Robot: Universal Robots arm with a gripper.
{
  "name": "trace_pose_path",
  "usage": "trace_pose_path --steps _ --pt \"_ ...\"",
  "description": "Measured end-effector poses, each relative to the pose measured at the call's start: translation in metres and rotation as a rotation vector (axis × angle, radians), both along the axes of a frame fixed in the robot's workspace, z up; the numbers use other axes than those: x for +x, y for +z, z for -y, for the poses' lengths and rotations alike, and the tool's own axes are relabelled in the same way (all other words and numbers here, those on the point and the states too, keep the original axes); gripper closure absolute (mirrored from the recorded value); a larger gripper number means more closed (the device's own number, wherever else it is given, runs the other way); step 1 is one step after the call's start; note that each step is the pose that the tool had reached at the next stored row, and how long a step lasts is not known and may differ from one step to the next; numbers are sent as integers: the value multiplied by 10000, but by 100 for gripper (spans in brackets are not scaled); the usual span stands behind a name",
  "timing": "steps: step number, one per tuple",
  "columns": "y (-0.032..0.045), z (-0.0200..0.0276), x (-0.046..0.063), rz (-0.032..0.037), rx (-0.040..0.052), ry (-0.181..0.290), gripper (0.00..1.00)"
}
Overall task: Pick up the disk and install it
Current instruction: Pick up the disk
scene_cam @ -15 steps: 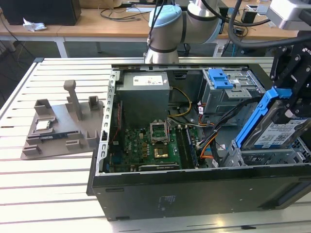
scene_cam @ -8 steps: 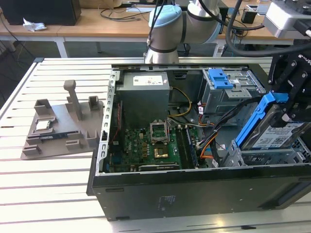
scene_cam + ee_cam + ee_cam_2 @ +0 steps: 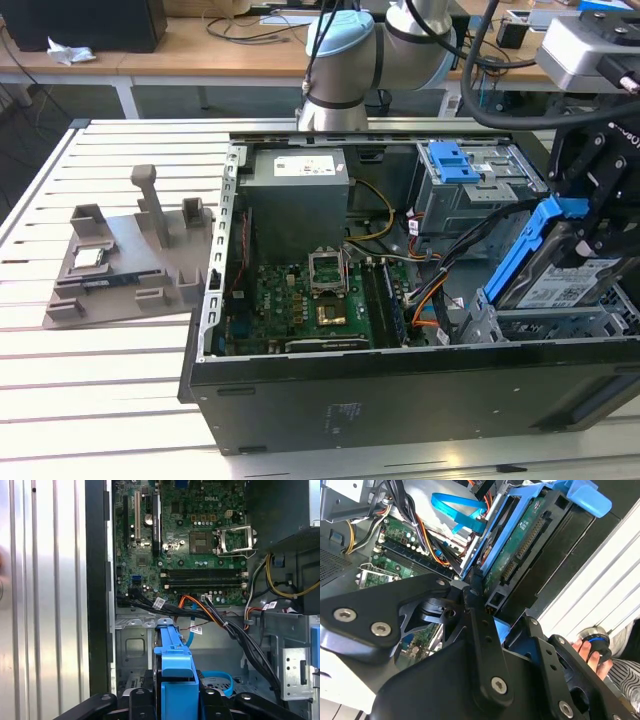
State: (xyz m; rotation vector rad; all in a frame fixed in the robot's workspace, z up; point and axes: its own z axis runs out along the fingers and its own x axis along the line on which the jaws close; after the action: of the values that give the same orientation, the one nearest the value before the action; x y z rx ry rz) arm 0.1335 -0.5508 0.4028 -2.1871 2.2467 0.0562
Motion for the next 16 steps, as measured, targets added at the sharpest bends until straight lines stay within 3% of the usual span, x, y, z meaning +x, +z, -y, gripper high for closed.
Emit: trace_pose_path --steps 16 --pt "-36 0 0 0 -1 0 63"
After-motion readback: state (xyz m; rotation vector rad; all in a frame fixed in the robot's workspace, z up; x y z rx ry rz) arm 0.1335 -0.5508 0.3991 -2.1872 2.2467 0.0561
